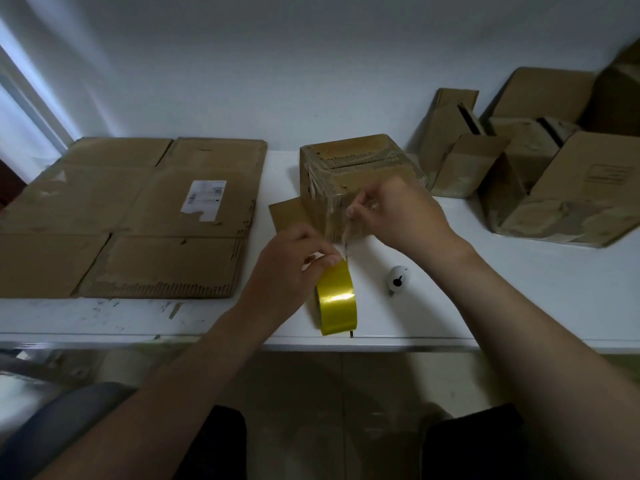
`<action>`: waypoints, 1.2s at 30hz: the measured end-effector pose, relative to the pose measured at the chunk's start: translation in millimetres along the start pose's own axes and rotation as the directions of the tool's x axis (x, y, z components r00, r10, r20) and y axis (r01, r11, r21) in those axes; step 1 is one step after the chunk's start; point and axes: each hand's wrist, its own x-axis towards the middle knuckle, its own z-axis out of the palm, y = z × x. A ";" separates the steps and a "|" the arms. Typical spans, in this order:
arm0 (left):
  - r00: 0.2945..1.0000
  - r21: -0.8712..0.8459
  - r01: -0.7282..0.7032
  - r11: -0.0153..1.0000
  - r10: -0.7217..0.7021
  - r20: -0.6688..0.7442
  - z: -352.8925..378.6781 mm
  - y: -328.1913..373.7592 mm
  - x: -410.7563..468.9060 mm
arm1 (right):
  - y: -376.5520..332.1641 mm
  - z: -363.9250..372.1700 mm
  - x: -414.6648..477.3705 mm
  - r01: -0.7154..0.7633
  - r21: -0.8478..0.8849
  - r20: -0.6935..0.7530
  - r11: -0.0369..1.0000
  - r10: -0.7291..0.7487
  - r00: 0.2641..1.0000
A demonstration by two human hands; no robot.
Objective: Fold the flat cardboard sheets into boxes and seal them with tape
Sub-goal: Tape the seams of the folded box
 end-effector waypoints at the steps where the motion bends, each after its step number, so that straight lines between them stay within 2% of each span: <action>1: 1.000 -0.021 0.006 1.000 -0.006 0.000 -0.3 -0.8 0.0 | 3.3 -1.1 1.2 0.025 0.037 0.016 0.999 -0.026 1.000; 4: 0.997 -0.076 0.035 0.996 -0.040 -0.059 -0.2 -0.2 -1.8 | 9.3 -0.1 2.0 0.032 0.334 0.161 0.942 -0.091 0.983; 7: 0.984 -0.122 0.113 0.986 -0.128 -0.121 -0.8 -0.7 -1.0 | 9.1 5.3 -0.5 0.085 0.366 0.282 0.927 -0.197 0.939; 10: 0.979 -0.168 0.158 0.973 -0.177 -0.103 0.7 -6.0 -1.3 | 9.7 4.2 -2.4 0.123 0.359 0.364 0.925 -0.260 0.894; 13: 0.963 -0.256 0.235 0.938 -0.261 -0.071 2.4 -5.5 -3.3 | 10.7 1.5 -3.5 0.208 0.252 0.295 0.945 -0.280 0.914; 16: 0.966 -0.308 0.247 0.919 -0.258 0.005 -1.1 -1.8 -1.6 | 11.4 3.4 -3.4 0.199 0.215 0.324 0.956 -0.263 0.909; 19: 0.981 -0.267 0.191 0.944 -0.189 0.037 -2.8 0.7 -0.4 | 15.2 6.4 -3.0 0.167 0.233 0.351 0.958 -0.243 0.904; 22: 0.978 -0.211 0.203 0.956 -0.206 0.006 -2.2 0.2 0.5 | 13.8 12.9 -4.3 0.137 0.285 0.260 0.949 -0.214 0.942; 24: 0.966 -0.206 0.256 0.945 -0.258 0.016 -3.1 0.3 2.1 | 10.9 19.2 -6.2 0.142 0.236 0.188 0.961 -0.189 0.964; 27: 0.915 -0.237 0.401 0.885 -0.402 0.046 -4.9 3.2 4.3 | 6.9 23.4 -7.6 0.247 -0.004 0.079 0.969 -0.245 0.966; 28: 0.894 -0.264 0.445 0.856 -0.444 0.066 -4.8 2.2 4.4 | 6.6 21.8 -7.1 0.259 -0.003 0.046 0.966 -0.259 0.965; 29: 0.868 -0.307 0.492 0.815 -0.488 0.096 -4.7 1.3 4.5 | 5.3 19.4 -7.0 0.254 0.073 0.039 0.964 -0.257 0.966; 31: 0.818 -0.384 0.568 0.728 -0.552 0.164 -4.3 -0.3 3.6 | 2.9 17.0 -8.6 0.230 0.216 0.116 0.949 -0.259 0.959; 33: 0.805 -0.445 0.583 0.680 -0.560 0.198 -5.3 1.5 2.9 | 2.5 21.6 -10.6 0.222 0.191 0.210 0.956 -0.261 0.942; 34: 0.807 -0.451 0.579 0.679 -0.556 0.199 -6.2 2.8 3.7 | 3.4 24.6 -10.8 0.202 0.190 0.227 0.961 -0.243 0.943; 36: 0.840 -0.325 0.541 0.776 -0.514 0.174 -9.8 6.3 5.7 | 6.9 27.8 -8.8 0.141 0.203 0.248 0.969 -0.190 0.950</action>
